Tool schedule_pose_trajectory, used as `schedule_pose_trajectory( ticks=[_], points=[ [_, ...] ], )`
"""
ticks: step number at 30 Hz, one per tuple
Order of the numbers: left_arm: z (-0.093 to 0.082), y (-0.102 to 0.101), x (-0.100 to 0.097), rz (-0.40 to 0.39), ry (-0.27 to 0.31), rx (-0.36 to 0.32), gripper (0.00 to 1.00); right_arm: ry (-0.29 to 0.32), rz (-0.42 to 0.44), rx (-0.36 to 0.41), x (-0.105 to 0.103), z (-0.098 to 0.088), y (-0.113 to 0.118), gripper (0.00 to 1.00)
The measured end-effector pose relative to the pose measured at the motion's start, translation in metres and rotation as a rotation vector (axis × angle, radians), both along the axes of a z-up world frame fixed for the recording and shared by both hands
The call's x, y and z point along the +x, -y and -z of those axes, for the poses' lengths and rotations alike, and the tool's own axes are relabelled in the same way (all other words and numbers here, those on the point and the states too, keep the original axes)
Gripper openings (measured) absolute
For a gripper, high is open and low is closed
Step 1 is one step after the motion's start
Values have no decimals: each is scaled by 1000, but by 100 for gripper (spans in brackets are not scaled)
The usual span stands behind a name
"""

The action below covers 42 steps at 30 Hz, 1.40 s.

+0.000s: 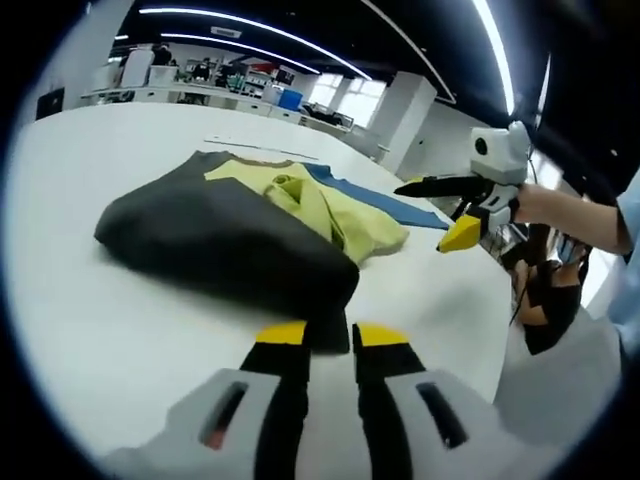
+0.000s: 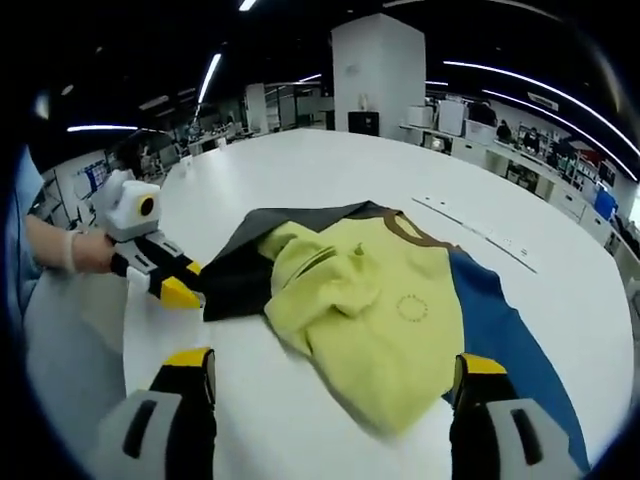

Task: Fold the garment on the visible template until the final outline fits inside the template.

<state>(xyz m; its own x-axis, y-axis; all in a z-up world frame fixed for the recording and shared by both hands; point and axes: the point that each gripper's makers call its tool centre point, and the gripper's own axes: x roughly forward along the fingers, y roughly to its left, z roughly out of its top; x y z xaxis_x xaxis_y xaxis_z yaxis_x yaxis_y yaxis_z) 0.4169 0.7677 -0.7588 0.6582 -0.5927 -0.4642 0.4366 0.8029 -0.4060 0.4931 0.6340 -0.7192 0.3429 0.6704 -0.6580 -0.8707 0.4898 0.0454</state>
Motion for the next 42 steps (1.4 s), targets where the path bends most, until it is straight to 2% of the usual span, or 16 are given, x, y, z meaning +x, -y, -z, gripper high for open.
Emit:
schedule_pose_trajectory(
  ticks=[2,6,11,20,22,29,35,42],
  points=[
    [0,1,2,-4,1,-6,12,-1,6,1,-3,-1,1,99],
    [-4,-3,4,-22,0,-24,0,2,13,-4,-8,-3,5,99],
    [-10,-12,6,-20,11,-17,0,6,36,-7,-12,-10,14,98],
    [-32,-33,-5,3,36,-16,0,23,102,16,-23,-24,23,97],
    [-38,-39,-8,8,37,-35,0,33,112,18,-27,-28,23,98],
    [-51,-71,-14,20,39,-15,0,57,134,23,-39,-40,21,99],
    [-59,-104,-19,20,35,5,0,45,186,33,-52,-47,19,99],
    [-68,-140,-18,45,37,72,0,31,241,53,-67,-50,14,99]
  ],
)
